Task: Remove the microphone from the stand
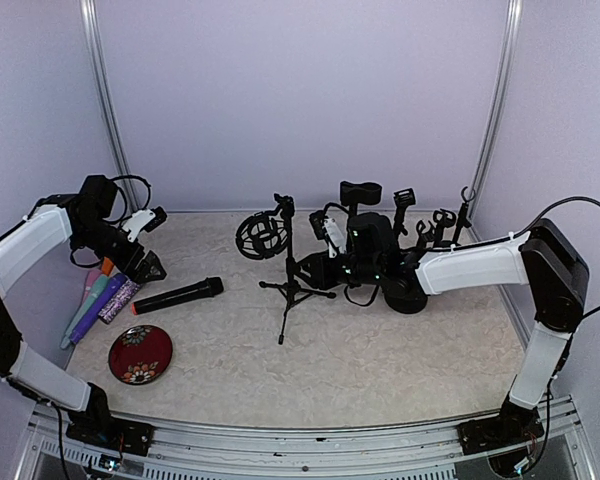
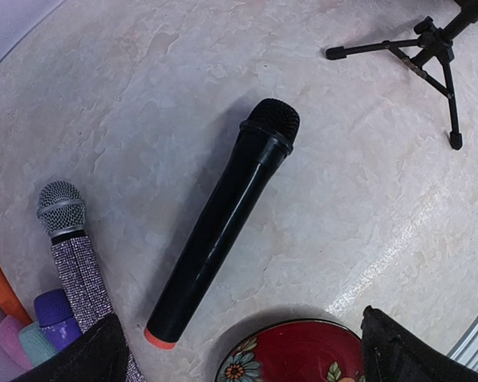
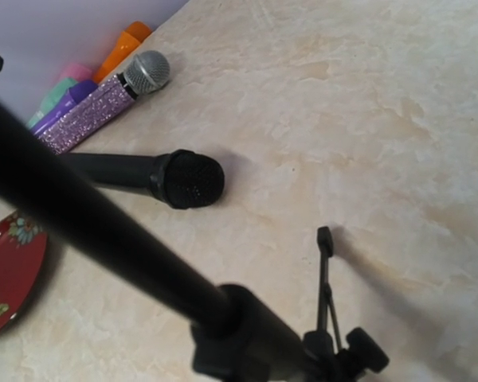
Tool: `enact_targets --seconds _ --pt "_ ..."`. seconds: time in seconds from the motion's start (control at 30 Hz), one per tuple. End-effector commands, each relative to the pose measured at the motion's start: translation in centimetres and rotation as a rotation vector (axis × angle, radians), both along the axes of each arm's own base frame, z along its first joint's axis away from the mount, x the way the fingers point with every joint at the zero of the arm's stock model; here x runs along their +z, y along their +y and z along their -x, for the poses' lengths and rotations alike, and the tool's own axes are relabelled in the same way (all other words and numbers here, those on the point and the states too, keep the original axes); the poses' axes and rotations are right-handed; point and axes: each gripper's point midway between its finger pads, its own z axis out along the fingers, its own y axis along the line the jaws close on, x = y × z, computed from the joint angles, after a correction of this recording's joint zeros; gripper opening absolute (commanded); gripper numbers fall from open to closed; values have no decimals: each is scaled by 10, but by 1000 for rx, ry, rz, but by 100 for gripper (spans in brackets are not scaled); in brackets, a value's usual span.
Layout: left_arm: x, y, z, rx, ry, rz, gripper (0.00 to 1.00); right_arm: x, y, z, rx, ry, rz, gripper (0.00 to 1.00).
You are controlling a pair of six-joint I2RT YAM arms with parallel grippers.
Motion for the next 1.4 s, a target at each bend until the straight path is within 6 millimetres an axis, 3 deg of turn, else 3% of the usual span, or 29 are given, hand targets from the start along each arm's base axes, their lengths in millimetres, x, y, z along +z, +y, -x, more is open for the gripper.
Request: enact_targets --seconds 0.0,0.1,0.5,1.0,1.03,1.2,1.3,1.37 --pt "6 -1 3 4 -9 -3 99 -3 0 -8 -9 2 1 34" --pt "7 -2 3 3 -14 -3 99 -5 1 -7 -5 4 2 32" --pt "11 -4 3 -9 -28 -8 99 -7 0 -2 -37 -69 72 1" --pt "12 -3 3 -17 -40 -14 99 -22 -5 2 -151 -307 401 0" --pt "12 -3 3 -16 -40 -14 99 -18 -5 2 -156 -305 389 1" --pt "12 -3 4 -17 -40 -15 99 16 4 5 -125 -221 192 55" --pt "13 -3 5 -19 -42 -18 99 35 -2 5 -107 -145 49 70" --pt "13 -3 5 -21 -45 -20 99 39 -8 2 -104 -83 -15 71"
